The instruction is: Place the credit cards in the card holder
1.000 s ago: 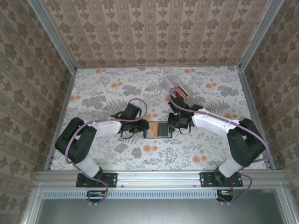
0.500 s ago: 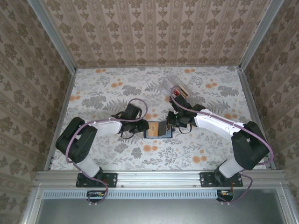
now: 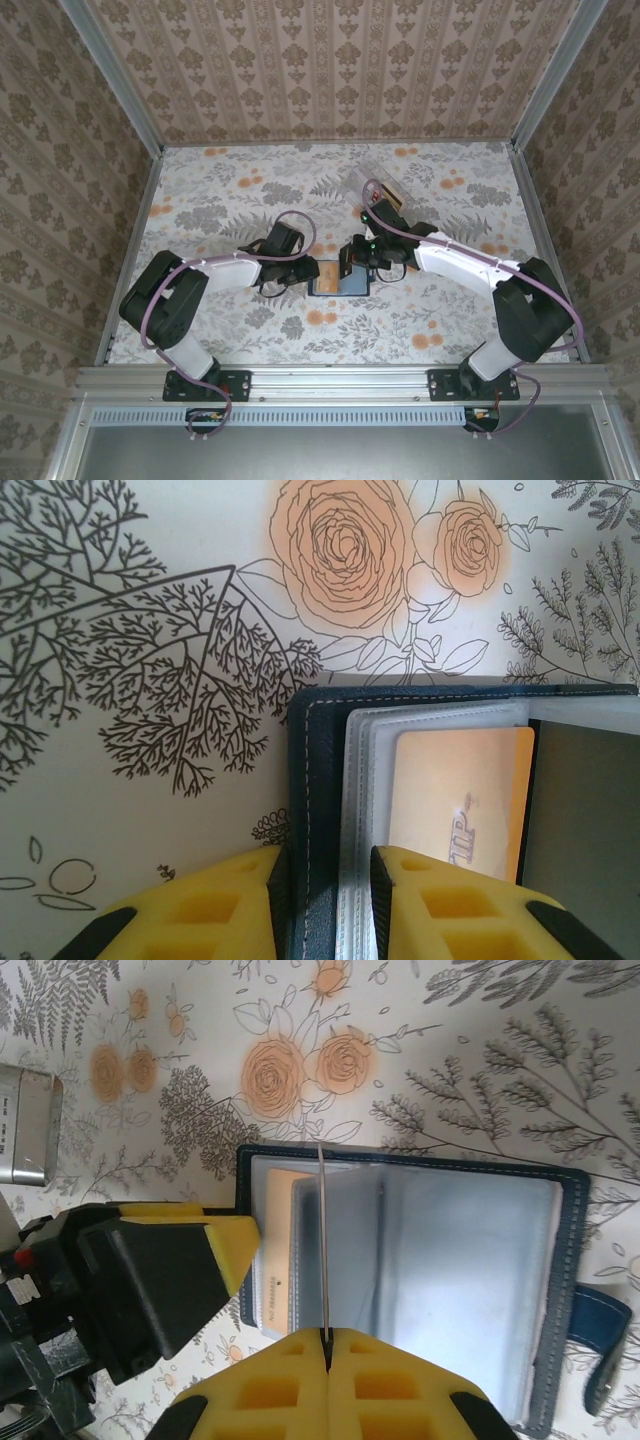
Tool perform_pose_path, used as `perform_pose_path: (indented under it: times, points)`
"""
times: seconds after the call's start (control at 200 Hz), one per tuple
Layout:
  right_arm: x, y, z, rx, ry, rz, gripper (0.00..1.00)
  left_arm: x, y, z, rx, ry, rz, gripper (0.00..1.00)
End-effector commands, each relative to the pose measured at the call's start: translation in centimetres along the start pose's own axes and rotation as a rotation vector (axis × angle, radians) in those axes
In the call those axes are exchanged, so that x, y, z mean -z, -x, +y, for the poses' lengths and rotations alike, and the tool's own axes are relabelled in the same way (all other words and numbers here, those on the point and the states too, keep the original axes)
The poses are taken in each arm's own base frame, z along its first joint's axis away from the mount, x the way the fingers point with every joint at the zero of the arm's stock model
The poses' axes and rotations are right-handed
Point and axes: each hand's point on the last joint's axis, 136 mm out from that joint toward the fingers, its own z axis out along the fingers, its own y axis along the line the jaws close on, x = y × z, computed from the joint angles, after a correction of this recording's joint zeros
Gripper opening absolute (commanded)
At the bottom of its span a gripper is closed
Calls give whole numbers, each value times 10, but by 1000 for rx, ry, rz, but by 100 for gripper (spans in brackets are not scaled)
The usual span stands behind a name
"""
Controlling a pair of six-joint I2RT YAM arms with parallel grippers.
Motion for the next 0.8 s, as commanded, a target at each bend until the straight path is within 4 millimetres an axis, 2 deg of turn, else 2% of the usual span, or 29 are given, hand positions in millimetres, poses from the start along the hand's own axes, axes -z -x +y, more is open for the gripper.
perform_pose_path:
  times: [0.0,0.14,0.24,0.4,0.46,0.555,0.605,0.73,0.795]
  points:
    - [-3,4,10,-22,36,14,0,0,0,-3,1,-8,-9,30]
    - [-3,5,4,-25,6,9,0,3,2,-2,5,1,-22,31]
    - [2,7,-10,-37,-70,-19,0,7,3,0,3,17,-33,32]
    - [24,14,-41,-65,-213,-94,0,18,5,11,16,74,-72,39]
    - [33,17,-45,-57,-221,-118,0,22,6,13,14,84,-88,42]
    - [43,23,-40,-43,-186,-147,0,25,9,10,5,74,-102,44]
    - [45,25,-31,-31,-140,-155,0,24,10,6,-9,57,-102,45]
    - [32,19,-5,-35,26,-117,0,20,12,-5,-33,13,-91,47]
    - [20,12,1,-51,78,-83,0,17,12,-10,-44,-10,-81,49]
